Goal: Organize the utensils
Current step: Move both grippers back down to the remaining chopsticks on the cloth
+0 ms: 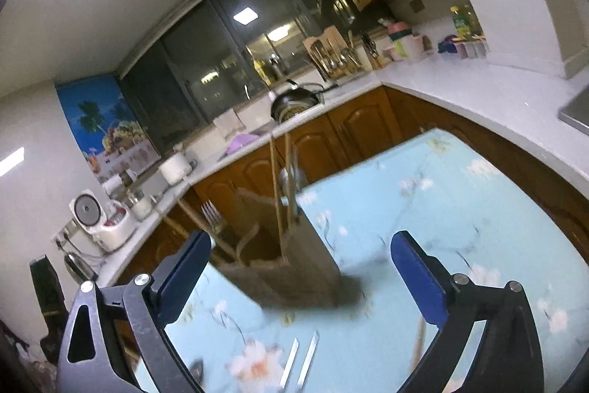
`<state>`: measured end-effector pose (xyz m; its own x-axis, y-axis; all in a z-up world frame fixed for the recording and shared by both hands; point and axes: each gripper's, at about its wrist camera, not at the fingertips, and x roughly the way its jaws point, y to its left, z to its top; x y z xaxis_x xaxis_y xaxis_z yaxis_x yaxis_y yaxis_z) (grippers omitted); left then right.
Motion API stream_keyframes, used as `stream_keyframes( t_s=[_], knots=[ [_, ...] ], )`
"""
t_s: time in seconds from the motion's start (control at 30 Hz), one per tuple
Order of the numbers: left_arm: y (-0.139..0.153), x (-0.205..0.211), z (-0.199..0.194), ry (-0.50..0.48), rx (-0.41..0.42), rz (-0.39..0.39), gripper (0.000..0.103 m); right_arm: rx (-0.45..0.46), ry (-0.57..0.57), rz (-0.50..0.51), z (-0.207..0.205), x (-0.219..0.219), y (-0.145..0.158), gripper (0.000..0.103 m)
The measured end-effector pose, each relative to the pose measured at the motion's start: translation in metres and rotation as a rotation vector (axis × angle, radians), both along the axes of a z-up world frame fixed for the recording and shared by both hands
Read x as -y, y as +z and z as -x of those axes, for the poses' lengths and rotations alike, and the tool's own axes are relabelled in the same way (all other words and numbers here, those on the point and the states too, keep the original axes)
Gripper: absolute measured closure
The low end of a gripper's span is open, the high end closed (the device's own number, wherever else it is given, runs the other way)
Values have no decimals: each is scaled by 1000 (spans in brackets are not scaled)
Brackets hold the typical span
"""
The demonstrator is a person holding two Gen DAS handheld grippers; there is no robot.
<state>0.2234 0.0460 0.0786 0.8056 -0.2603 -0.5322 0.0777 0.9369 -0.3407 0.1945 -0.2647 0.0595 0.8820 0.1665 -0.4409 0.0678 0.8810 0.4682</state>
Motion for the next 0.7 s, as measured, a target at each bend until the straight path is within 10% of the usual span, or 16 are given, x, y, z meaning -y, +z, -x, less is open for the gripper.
stream_keyframes(
  t_s=[0.7],
  knots=[
    [-33, 23, 68, -93, -174, -49, 22, -190, -28, 133, 89, -5, -72, 3]
  ],
)
